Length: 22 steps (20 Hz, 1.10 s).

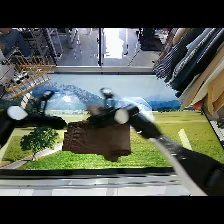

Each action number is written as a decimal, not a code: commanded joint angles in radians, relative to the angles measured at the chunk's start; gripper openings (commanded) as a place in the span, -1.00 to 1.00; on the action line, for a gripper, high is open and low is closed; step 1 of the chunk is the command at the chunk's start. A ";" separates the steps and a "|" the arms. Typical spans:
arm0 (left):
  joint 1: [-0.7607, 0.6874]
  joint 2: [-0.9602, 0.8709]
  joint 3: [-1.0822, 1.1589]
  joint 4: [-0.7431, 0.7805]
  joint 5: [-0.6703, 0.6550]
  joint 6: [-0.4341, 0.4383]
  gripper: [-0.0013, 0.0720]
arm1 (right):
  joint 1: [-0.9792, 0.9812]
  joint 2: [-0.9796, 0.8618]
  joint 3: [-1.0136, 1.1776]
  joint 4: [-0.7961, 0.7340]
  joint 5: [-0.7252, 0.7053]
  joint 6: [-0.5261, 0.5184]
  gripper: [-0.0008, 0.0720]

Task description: Fold the clothes and pants, and hang the long-sleeved shirts on hangers.

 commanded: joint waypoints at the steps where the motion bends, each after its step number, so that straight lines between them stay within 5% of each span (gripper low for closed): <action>1: 0.068 0.134 0.026 -0.008 -0.113 -0.003 -0.94 | 0.163 -0.201 0.097 0.055 -0.203 -0.038 -0.94; 3: 0.074 0.135 0.019 -0.008 -0.147 -0.003 -0.94 | 0.192 -0.290 0.211 0.060 -0.138 -0.120 -0.82; 5: 0.072 0.123 0.000 -0.010 -0.146 -0.003 -0.94 | 0.163 -0.303 0.276 0.022 -0.035 -0.139 0.45; 6: 0.072 0.115 -0.013 -0.010 -0.146 -0.002 -0.94 | 0.122 -0.284 0.293 -0.030 0.056 -0.137 0.69; 7: 0.072 0.105 -0.024 -0.011 -0.145 -0.002 -0.94 | 0.064 -0.256 0.293 -0.064 0.141 -0.137 0.56; 10: 0.059 0.048 -0.043 -0.012 -0.108 0.002 -0.94 | -0.152 -0.146 0.241 -0.075 0.294 -0.152 0.57; 13: 0.020 -0.061 -0.043 -0.049 0.023 0.002 -0.94 | -0.360 -0.045 0.098 0.072 0.440 -0.238 0.57; 16: -0.023 -0.180 -0.043 -0.064 0.105 0.002 -0.94 | -0.492 0.016 -0.120 0.269 0.454 -0.341 0.59; 22: -0.031 -0.249 -0.042 -0.064 0.118 0.002 -0.94 | -0.610 -0.013 -0.384 0.406 0.380 -0.518 0.64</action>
